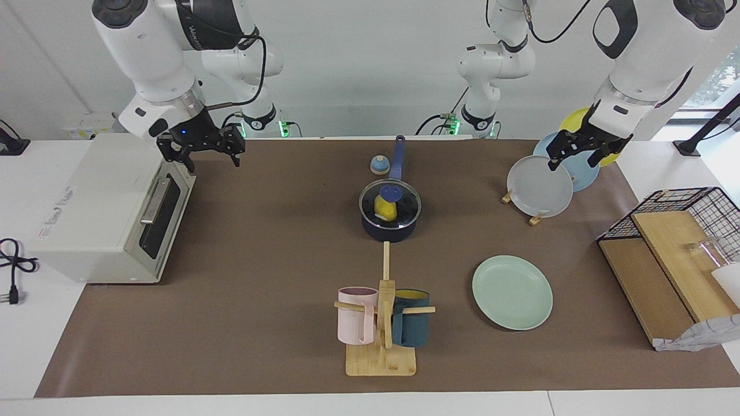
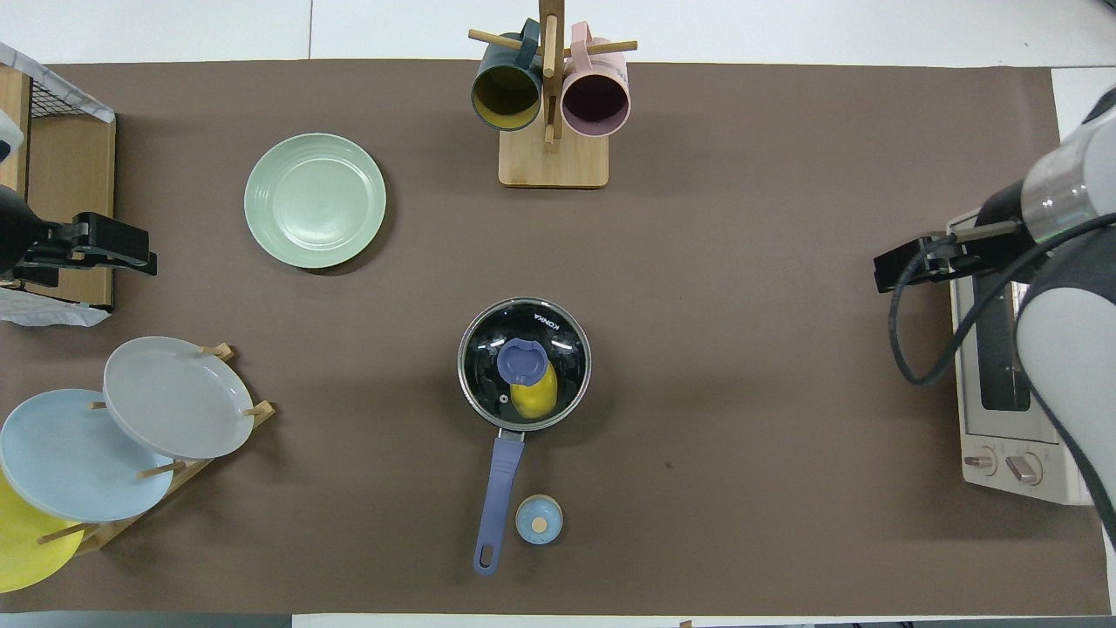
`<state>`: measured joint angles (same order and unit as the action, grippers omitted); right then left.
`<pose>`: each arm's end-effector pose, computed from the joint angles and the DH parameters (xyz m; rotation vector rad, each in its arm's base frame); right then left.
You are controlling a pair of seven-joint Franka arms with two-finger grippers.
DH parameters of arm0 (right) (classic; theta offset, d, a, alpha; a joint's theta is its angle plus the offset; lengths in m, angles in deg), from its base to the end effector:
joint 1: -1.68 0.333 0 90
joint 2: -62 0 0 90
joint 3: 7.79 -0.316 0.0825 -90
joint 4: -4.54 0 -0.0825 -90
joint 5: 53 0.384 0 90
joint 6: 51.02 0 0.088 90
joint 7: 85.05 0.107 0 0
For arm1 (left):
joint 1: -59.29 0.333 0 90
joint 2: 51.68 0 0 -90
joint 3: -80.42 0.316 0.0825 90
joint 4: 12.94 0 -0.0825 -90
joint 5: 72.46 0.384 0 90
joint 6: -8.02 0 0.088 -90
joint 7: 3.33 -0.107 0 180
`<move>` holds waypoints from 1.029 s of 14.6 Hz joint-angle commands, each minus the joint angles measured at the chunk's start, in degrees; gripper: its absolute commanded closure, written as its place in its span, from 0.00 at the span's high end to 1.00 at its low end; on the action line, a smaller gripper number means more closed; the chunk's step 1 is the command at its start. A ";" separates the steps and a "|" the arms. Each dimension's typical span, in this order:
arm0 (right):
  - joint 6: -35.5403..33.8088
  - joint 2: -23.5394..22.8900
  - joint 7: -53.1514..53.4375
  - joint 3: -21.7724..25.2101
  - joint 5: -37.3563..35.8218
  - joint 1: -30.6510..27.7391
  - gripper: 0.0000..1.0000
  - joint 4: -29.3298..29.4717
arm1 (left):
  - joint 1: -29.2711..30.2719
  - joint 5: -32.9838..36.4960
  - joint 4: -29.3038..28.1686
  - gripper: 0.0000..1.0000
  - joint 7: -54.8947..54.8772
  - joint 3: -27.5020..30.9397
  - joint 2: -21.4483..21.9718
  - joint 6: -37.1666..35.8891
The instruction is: Transfer potato from pot to plate
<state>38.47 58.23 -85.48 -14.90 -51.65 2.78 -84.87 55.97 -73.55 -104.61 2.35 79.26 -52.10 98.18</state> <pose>0.5660 0.0819 0.5919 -3.1038 -0.2336 0.1026 0.5541 -0.0454 0.6069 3.1248 0.0333 -0.0551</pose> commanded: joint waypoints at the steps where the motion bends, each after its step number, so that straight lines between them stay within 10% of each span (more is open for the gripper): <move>1: -1.70 -7.74 12.32 -2.83 0.41 6.26 1.00 8.54 | 0.42 -0.58 -0.96 1.00 -0.23 0.02 1.03 0.28; 9: 8.14 -16.61 37.15 -3.18 -2.48 28.85 1.00 12.15 | 0.06 -0.66 -0.96 1.00 -0.14 -0.25 1.03 0.01; 15: 19.20 -16.80 38.04 -3.18 -6.62 31.86 1.00 -0.39 | 0.15 -0.66 -1.05 1.00 -0.14 -0.25 1.03 0.10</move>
<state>54.26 39.63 -47.86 -17.95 -57.45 35.23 -80.41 55.87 -73.59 -104.61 2.35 78.89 -52.10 98.14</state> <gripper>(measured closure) 0.000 0.000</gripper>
